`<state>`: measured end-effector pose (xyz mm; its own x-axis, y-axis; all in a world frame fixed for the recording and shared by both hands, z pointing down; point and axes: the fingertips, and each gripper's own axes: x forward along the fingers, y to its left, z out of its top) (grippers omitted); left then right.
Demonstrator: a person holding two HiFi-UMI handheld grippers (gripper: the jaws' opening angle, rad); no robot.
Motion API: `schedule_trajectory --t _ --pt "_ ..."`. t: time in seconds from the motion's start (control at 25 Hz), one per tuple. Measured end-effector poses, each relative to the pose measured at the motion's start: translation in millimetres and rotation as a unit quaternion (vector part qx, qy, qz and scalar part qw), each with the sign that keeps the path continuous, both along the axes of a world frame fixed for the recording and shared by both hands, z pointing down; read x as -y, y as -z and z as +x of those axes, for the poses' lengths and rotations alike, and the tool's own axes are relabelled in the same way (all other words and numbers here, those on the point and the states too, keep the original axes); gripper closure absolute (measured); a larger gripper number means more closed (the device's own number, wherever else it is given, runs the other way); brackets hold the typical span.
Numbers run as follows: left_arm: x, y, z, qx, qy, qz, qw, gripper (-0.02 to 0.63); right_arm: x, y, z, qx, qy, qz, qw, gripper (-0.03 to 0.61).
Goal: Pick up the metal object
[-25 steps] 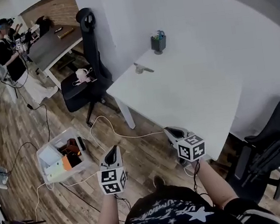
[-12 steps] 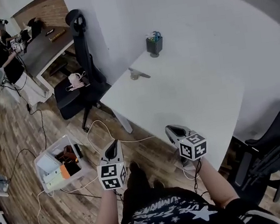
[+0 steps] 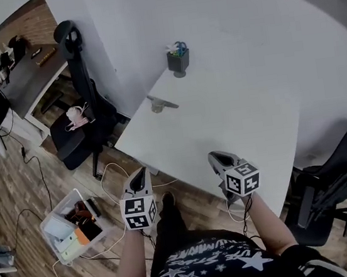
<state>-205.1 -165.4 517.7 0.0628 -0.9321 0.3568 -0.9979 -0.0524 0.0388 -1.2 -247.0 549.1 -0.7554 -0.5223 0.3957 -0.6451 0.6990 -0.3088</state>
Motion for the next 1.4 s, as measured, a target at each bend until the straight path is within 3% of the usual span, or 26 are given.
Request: schedule_trajectory --t 0.28,0.64,0.8,0.88,1.16,1.24,1.4 --pt "90.1 -2.1 -35.1 0.002 -0.066 -0.007 0.9978 0.594 63.1 -0.5 -30.6 -0.006 -0.057 -0.005 0.998 0.529" --pt "184.7 -1.3 -66.3 0.027 -0.119 -0.005 0.9925 0.592 120.1 3.9 -53.2 -0.011 -0.115 -0.008 0.993 0.529" --pt "219.7 -9.6 -68.5 0.056 -0.166 -0.009 0.9845 0.580 138.4 2.7 -56.5 -0.014 -0.139 -0.009 0.990 0.529" --pt "236.0 -18.0 -67.0 0.091 -0.197 -0.014 0.9761 0.479 146.9 0.7 -55.3 -0.016 -0.152 -0.011 0.988 0.529" --pt "279.5 -46.0 -58.6 0.211 -0.285 -0.024 0.9347 0.374 170.5 -4.4 -52.3 -0.022 -0.193 -0.017 0.981 0.529" --pt "290.8 -56.0 -57.8 0.253 -0.305 -0.024 0.9178 0.364 176.0 -7.8 -51.7 -0.023 -0.203 -0.021 0.979 0.529" --pt "312.6 -79.5 -56.1 0.342 -0.342 -0.028 0.8749 0.353 184.7 -17.5 -48.3 -0.025 -0.223 -0.033 0.974 0.529"
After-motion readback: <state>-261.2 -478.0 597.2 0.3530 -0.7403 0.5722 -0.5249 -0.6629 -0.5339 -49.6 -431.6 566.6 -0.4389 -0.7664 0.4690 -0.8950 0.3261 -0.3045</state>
